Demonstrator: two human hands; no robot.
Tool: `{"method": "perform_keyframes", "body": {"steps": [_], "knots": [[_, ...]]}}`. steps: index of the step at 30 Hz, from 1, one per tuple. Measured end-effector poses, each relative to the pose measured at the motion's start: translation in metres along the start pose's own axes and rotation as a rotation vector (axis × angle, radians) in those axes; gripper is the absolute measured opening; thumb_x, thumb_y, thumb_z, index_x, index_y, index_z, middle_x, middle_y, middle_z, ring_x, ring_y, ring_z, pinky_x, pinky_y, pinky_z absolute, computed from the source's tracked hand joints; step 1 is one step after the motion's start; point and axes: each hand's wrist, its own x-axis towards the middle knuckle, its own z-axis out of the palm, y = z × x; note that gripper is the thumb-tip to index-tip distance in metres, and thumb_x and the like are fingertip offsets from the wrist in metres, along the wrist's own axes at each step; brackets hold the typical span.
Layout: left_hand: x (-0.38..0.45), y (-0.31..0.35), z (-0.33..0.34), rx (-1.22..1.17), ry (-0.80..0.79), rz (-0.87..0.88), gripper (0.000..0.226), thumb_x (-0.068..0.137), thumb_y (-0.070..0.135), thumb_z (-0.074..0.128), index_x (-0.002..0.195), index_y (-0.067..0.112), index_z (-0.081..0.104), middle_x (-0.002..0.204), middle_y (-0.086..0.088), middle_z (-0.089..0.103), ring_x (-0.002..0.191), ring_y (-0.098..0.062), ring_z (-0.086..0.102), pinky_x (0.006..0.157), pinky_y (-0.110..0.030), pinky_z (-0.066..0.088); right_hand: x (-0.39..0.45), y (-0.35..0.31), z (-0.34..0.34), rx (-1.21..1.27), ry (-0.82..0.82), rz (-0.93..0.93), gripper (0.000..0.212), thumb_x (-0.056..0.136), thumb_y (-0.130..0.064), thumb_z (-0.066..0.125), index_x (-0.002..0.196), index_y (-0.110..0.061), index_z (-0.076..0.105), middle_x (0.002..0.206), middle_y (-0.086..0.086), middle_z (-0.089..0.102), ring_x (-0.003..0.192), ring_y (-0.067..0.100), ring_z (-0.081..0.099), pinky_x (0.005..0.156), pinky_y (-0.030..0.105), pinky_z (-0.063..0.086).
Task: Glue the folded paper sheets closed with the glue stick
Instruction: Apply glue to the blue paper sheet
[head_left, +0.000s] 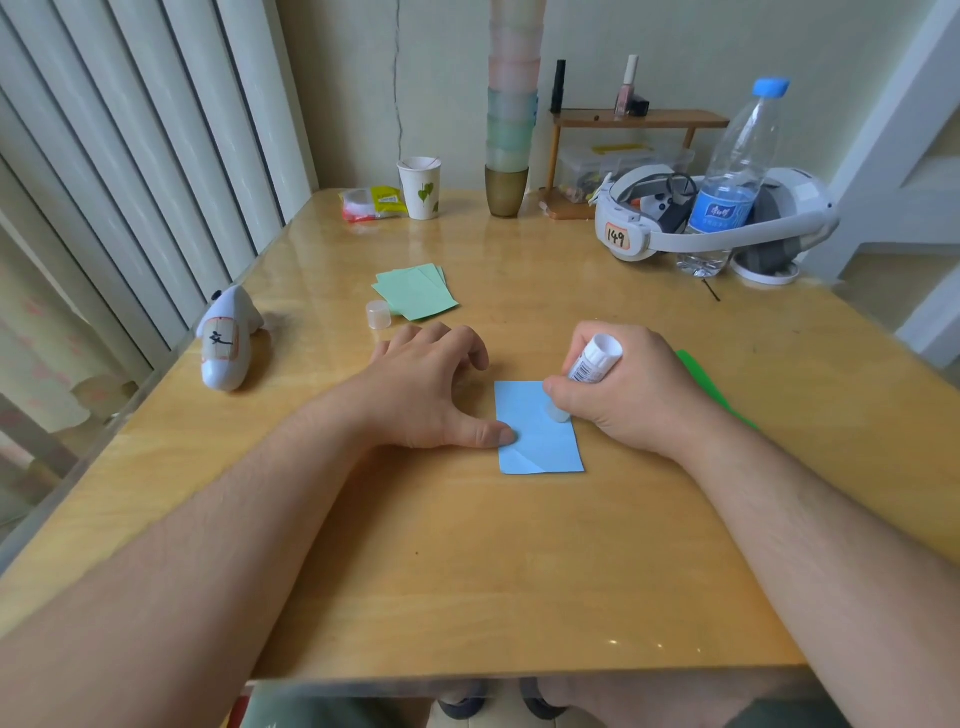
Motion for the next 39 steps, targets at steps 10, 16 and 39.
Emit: {"method": "perform_keyframes", "body": {"steps": [10, 16, 39], "knots": [[0.000, 0.000, -0.002, -0.006, -0.013, -0.001, 0.081, 0.051, 0.094, 0.061, 0.114, 0.048, 0.043, 0.122, 0.015, 0.045, 0.119, -0.016, 0.035, 0.110, -0.044, 0.034, 0.007, 0.001, 0.006, 0.186, 0.176, 0.039, 0.025, 0.078, -0.029, 0.077, 0.073, -0.015, 0.056, 0.055, -0.009, 0.053, 0.053, 0.012, 0.044, 0.052, 0.029, 0.039], [-0.001, 0.002, -0.001, 0.004, -0.032, 0.002, 0.091, 0.043, 0.097, 0.061, 0.118, 0.050, 0.041, 0.124, 0.017, 0.043, 0.121, -0.016, 0.032, 0.111, -0.042, 0.030, 0.001, -0.018, 0.027, 0.134, 0.055, -0.052, 0.027, 0.079, -0.032, 0.083, 0.070, -0.020, 0.060, 0.059, -0.012, 0.060, 0.058, 0.007, 0.051, 0.055, 0.026, 0.044], [-0.003, 0.001, -0.001, -0.011, -0.032, 0.017, 0.087, 0.045, 0.097, 0.061, 0.117, 0.052, 0.040, 0.123, 0.017, 0.043, 0.123, -0.015, 0.031, 0.113, -0.042, 0.029, 0.000, 0.001, 0.003, 0.027, -0.028, -0.011, 0.023, 0.075, -0.026, 0.081, 0.070, -0.020, 0.059, 0.056, -0.011, 0.058, 0.053, 0.009, 0.046, 0.051, 0.026, 0.041]]}}
